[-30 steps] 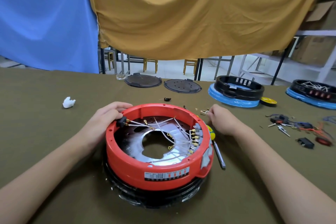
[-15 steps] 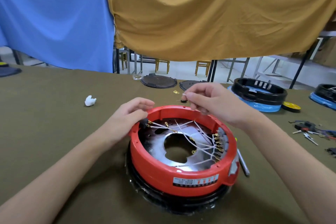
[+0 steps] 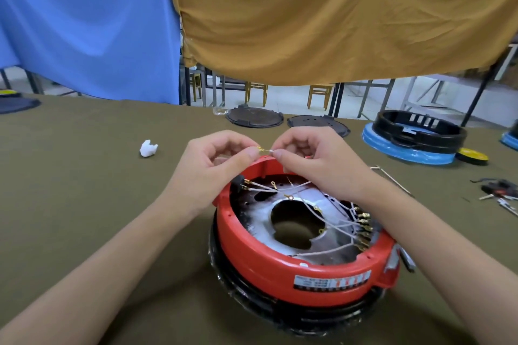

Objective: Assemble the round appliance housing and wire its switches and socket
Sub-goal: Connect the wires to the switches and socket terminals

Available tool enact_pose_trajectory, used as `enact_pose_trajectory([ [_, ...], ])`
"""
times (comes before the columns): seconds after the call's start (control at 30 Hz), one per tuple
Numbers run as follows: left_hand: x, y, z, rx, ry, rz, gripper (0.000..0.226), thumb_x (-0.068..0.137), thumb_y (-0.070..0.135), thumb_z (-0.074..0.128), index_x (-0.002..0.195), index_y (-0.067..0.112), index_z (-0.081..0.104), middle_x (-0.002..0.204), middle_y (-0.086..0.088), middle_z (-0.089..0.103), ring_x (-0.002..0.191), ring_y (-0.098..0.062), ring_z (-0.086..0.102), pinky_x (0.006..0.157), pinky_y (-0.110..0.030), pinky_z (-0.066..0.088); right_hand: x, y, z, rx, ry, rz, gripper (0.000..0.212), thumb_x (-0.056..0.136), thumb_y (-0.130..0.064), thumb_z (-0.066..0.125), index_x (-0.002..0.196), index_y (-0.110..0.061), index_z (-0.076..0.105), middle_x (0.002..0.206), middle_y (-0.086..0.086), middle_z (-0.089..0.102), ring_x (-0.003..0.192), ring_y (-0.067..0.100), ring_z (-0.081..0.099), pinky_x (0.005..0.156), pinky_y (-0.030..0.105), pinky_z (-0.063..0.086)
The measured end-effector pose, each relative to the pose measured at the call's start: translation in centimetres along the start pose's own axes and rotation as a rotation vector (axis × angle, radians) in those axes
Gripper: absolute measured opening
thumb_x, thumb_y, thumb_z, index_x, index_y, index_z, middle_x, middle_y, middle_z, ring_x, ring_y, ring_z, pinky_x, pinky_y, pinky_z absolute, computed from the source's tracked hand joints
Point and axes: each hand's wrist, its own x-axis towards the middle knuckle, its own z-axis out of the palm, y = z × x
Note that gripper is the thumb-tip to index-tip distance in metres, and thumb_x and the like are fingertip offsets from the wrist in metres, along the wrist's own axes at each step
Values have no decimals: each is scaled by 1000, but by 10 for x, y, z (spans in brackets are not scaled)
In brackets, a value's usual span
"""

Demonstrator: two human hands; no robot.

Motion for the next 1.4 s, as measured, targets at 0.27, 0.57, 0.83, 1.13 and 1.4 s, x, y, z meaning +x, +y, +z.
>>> enact_pose_trajectory([
  [0.27, -2, 3, 3, -27, -37, 16, 14, 85, 6, 71, 99, 8, 72, 84, -1, 72, 74, -13, 68, 68, -19, 54, -6, -2, -1, -9, 10, -23, 9, 94, -11, 64, 90, -6, 72, 70, 15, 67, 62, 32, 57, 61, 43, 48],
  [0.57, -2, 9, 3, 35, -45, 73, 16, 81, 10, 72, 97, 14, 73, 88, -6, 72, 76, -25, 65, 74, -33, 56, -9, -2, -3, 62, -96, 26, 21, 101, -11, 53, 91, -2, 70, 56, 1, 54, 48, 4, 40, 51, 14, 32],
  [0.83, -1, 12, 0, 117, -83, 151, 20, 85, 5, 72, 95, 23, 74, 87, -2, 73, 77, -25, 67, 72, -33, 57, -10, -3, -4, 229, -210, 127, 28, 105, -13, 43, 87, -3, 61, 56, -3, 33, 51, 12, 23, 48, 23, 20],
  [1.13, 0, 14, -3, 161, -111, 188, 16, 81, 15, 76, 96, 21, 73, 85, 3, 72, 76, -10, 66, 72, -27, 54, -10, -2, -3, 183, -188, 60, 23, 103, -11, 49, 86, 0, 61, 55, -4, 37, 51, 11, 28, 49, 20, 26],
  [1.4, -1, 12, -2, 86, -109, 163, 14, 80, 22, 79, 93, 19, 74, 88, -5, 73, 78, -16, 67, 72, -39, 55, -11, -5, 1, 1, -59, -119, 6, 95, -7, 63, 89, -4, 64, 59, 14, 48, 55, 21, 39, 54, 28, 33],
])
